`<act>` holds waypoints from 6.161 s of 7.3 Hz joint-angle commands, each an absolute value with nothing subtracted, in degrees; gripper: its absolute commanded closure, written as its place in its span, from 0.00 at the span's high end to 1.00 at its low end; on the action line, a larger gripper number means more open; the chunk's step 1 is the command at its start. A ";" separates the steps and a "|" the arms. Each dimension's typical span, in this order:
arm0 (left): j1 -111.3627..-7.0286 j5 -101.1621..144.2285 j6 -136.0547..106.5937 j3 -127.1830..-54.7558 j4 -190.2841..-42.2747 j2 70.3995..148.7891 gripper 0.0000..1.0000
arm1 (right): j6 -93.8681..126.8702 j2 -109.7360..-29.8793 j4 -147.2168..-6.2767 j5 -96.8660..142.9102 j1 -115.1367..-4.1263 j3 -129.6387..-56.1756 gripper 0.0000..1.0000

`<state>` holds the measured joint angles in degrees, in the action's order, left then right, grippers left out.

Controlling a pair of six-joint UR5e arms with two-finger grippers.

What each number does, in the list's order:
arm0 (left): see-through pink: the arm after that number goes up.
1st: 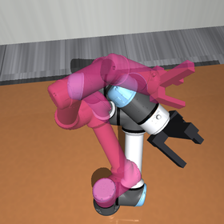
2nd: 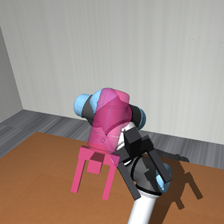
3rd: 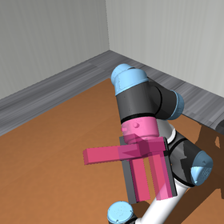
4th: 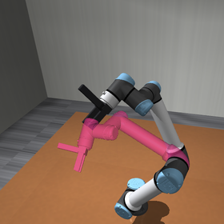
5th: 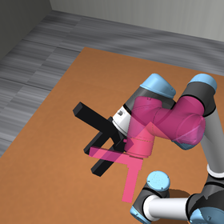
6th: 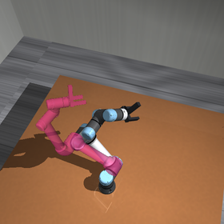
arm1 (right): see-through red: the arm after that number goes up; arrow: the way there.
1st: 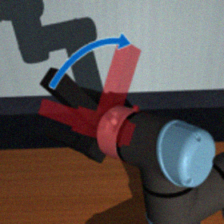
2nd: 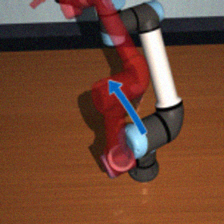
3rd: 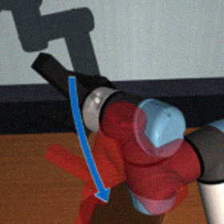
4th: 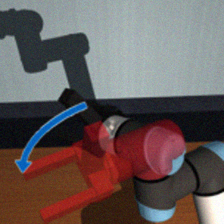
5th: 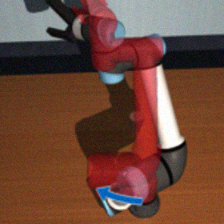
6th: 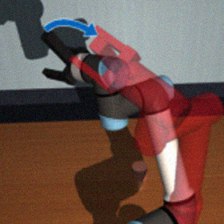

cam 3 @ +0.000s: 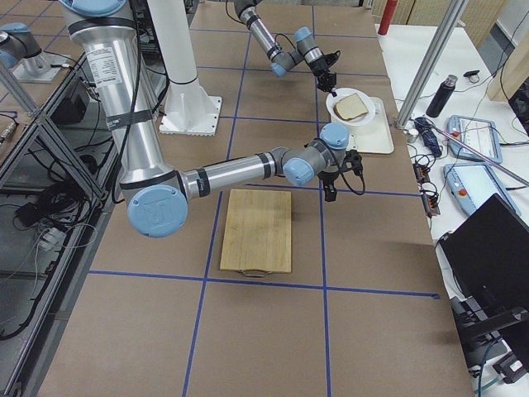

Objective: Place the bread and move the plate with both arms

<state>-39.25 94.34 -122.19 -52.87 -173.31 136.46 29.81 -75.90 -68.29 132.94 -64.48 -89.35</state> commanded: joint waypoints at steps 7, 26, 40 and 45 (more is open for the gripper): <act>-37.53 87.54 -127.35 -42.71 -170.68 142.82 0.00 | 29.88 -76.11 -68.38 132.89 -64.34 -89.56 1.00; -71.48 113.49 -30.63 -88.22 -116.61 105.56 0.98 | 25.87 -81.03 -76.98 123.84 -74.96 -99.32 1.00; -81.04 134.21 -4.13 -99.32 -88.86 94.39 0.98 | 5.62 -85.34 -96.94 130.16 -78.49 -102.57 1.00; -81.04 134.30 -4.13 -99.84 -88.86 94.39 0.98 | 6.06 -85.34 -96.86 130.25 -78.13 -102.74 1.00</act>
<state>-81.04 134.23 -4.13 -99.66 -88.86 94.39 6.03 -85.34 -96.89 130.27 -78.14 -102.67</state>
